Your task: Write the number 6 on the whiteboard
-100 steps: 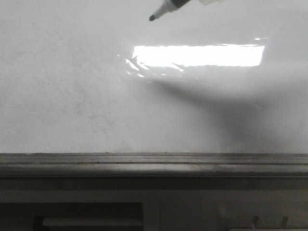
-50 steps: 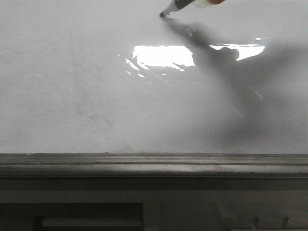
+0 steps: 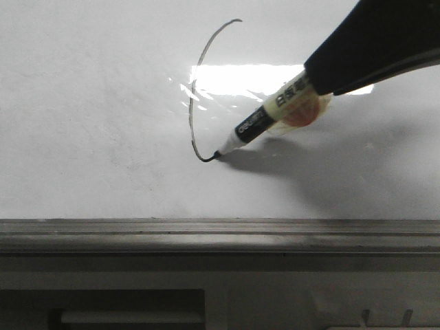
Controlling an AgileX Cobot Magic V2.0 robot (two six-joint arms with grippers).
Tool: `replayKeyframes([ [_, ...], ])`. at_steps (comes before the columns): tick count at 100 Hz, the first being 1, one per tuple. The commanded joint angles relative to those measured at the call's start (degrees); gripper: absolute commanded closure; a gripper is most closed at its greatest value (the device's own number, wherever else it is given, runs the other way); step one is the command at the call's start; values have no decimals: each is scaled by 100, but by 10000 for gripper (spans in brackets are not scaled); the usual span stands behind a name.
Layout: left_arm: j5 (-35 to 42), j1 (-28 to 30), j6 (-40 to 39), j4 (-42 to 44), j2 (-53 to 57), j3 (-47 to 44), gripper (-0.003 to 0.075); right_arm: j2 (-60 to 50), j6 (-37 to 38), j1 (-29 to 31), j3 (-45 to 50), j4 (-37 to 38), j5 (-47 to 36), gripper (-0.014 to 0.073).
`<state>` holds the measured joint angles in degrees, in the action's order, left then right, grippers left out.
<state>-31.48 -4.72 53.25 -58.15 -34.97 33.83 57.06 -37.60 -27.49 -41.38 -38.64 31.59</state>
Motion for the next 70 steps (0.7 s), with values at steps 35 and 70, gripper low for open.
replayKeyframes([
  [35,237,12,-5,-285,-17,169,227,282,-268,-160,-750,-213,-718,638],
  [70,-43,-506,439,-325,-53,169,227,184,-383,-272,-1415,-188,1090,638],
])
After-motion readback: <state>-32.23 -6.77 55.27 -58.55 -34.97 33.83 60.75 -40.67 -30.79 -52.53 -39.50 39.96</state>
